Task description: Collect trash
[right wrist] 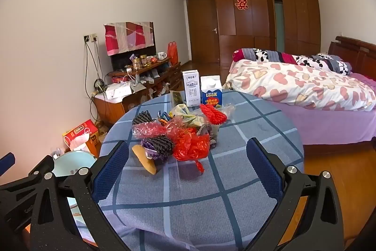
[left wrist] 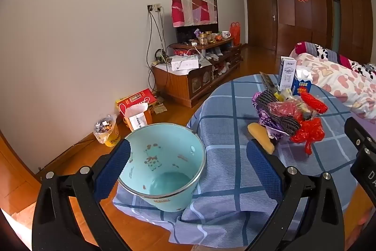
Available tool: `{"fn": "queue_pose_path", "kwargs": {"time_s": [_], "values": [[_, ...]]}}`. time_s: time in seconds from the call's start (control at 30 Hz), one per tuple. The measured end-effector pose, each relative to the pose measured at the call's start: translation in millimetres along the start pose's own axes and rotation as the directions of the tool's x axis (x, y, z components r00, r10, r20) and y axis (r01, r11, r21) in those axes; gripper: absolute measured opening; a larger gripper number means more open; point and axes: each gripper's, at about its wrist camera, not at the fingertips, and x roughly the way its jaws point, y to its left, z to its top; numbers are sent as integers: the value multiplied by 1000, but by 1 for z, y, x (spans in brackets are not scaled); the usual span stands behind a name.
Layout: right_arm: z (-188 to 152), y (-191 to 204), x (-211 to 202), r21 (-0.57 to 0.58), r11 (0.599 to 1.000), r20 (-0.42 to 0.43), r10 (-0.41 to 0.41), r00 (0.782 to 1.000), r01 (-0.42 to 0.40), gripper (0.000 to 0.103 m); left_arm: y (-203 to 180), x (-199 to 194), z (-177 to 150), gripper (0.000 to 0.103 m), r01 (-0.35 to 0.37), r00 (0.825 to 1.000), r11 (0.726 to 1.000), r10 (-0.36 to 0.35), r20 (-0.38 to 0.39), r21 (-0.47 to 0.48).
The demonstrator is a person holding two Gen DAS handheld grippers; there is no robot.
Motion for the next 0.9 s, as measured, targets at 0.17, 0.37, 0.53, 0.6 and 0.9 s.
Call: {"fn": "queue_pose_path", "kwargs": {"time_s": [0.17, 0.37, 0.53, 0.6, 0.9], "values": [[0, 0, 1, 4, 1000, -6, 3, 1000, -3, 98, 0, 2, 1, 97, -18, 1000, 1000, 18, -6, 8], [-2, 1, 2, 6, 1000, -7, 6, 1000, -6, 98, -4, -7, 0, 97, 1, 1000, 1000, -1, 3, 3], [-1, 1, 2, 3, 1000, -10, 6, 1000, -6, 98, -2, -3, 2, 97, 3, 1000, 1000, -3, -1, 0], [-1, 1, 2, 5, 1000, -11, 6, 1000, -6, 98, -2, -2, 1, 97, 4, 1000, 1000, -4, -1, -2], [0, 1, 3, 7, 1000, -13, 8, 1000, -8, 98, -2, -2, 1, 97, 4, 1000, 1000, -4, -2, -3]]}}
